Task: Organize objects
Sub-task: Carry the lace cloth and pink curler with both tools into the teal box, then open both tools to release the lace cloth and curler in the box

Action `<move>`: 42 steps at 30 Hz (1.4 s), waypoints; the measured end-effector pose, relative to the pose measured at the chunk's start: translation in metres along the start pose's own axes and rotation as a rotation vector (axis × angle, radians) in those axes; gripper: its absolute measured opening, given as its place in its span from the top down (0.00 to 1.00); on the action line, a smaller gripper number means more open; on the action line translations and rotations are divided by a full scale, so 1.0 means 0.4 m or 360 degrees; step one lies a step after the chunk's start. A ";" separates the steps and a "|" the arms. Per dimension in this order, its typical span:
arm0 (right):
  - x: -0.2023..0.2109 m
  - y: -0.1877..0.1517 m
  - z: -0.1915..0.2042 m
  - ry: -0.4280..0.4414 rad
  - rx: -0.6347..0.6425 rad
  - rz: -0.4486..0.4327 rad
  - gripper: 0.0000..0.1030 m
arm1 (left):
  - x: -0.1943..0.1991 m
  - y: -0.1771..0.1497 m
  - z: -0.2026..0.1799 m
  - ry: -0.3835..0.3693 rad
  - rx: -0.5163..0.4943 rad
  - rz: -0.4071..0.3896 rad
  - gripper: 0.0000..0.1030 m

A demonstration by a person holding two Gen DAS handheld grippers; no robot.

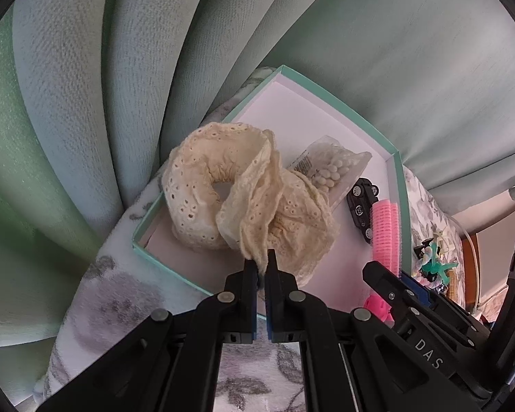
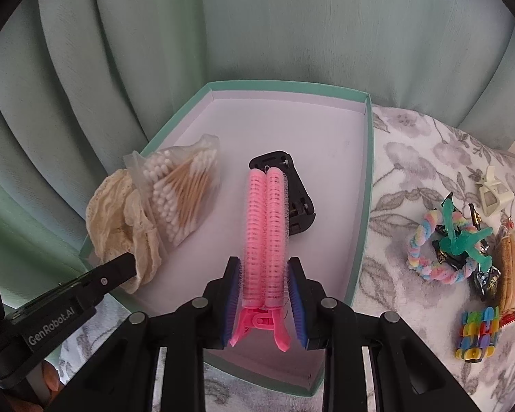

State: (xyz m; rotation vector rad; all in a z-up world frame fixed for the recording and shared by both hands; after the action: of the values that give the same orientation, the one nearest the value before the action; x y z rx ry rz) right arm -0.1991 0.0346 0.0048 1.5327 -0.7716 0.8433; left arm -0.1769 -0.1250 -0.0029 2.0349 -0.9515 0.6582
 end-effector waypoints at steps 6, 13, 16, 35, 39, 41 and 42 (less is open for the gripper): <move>-0.017 0.000 0.003 -0.0003 -0.0001 0.0020 0.71 | -0.014 -0.007 -0.003 0.0018 -0.0009 0.0016 0.97; -0.032 0.002 0.004 -0.0003 -0.0006 0.0047 0.70 | -0.014 -0.012 -0.010 0.0035 -0.0009 0.0011 0.97; -0.032 0.001 0.005 -0.0007 0.0001 0.0054 0.70 | -0.011 -0.014 -0.012 0.0045 -0.0007 0.0011 0.97; 0.027 -0.015 -0.021 -0.0020 -0.0039 0.0061 0.61 | 0.030 0.004 -0.044 0.0076 -0.0039 -0.0036 0.69; 0.066 -0.012 -0.029 -0.0017 -0.0050 0.0019 0.61 | 0.056 0.004 -0.059 0.0076 -0.0052 -0.0065 0.68; 0.086 -0.012 -0.033 -0.0015 -0.0057 0.0001 0.61 | 0.052 -0.003 -0.087 0.0081 -0.0058 -0.0076 0.68; 0.095 -0.014 -0.036 -0.0015 -0.0059 -0.0006 0.61 | 0.087 -0.008 -0.073 0.0085 -0.0058 -0.0080 0.68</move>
State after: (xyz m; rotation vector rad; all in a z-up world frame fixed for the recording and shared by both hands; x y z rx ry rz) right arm -0.1759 0.0491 0.0354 1.5058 -0.7869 0.8151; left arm -0.1575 -0.1134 0.0368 1.9928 -0.8726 0.6600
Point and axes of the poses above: each gripper's, at about its wrist camera, not at the fingertips, and x roughly against the way its jaws point, z to its left, y to its top, the point moved 3 cm from there along -x, roughly the way its jaws point, and after that the axes turned 14 degrees about -y, right-handed, at the moved point
